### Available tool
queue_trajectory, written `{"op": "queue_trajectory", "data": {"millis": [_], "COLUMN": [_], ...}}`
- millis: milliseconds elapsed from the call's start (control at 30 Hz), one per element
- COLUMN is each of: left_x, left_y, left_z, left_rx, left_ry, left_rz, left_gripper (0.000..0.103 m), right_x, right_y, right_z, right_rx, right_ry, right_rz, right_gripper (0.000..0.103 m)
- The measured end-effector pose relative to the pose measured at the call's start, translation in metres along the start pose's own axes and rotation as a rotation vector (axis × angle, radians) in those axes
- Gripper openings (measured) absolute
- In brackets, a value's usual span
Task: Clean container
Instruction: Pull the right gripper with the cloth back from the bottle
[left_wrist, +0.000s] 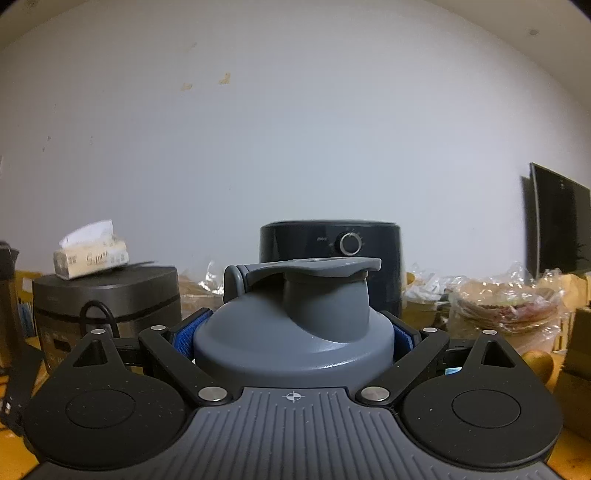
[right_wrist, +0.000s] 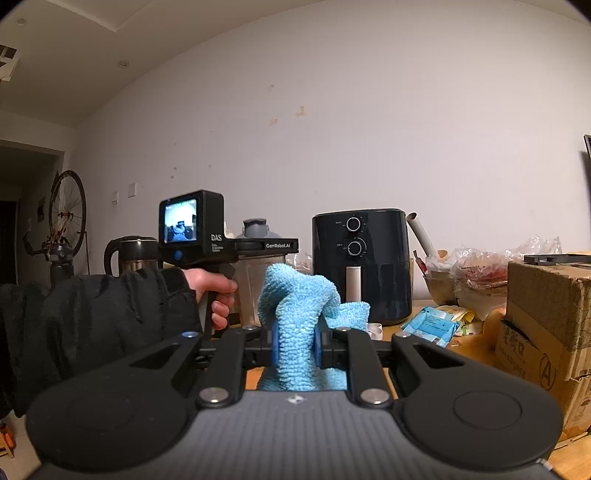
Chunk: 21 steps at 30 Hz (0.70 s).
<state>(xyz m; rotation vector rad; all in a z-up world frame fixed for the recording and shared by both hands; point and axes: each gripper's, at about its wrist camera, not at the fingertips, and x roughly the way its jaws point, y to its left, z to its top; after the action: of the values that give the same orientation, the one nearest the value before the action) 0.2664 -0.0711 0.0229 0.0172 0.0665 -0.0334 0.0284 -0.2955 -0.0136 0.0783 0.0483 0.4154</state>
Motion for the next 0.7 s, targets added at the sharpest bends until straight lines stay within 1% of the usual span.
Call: {"op": "queue_trajectory", "data": {"millis": [300, 467, 700], "left_x": [0.028, 0.04, 0.054], "left_y": [0.008, 0.007, 0.006], "left_z": [-0.01, -0.012, -0.022], "left_rx": [0.005, 0.011, 0.026], "left_ry": [0.008, 0.012, 0.021], "left_rz": [0.029, 0.02, 0.026], "left_gripper": [0.095, 0.095, 0.095], "right_x": [0.004, 0.007, 0.008], "right_y": [-0.006, -0.008, -0.009], "right_z": [-0.005, -0.007, -0.008], "right_rx": [0.01, 0.013, 0.013], "right_ry": [0.02, 0.022, 0.031], "right_rz": [-0.002, -0.003, -0.007], "right_gripper": [0.012, 0.012, 0.012]}}
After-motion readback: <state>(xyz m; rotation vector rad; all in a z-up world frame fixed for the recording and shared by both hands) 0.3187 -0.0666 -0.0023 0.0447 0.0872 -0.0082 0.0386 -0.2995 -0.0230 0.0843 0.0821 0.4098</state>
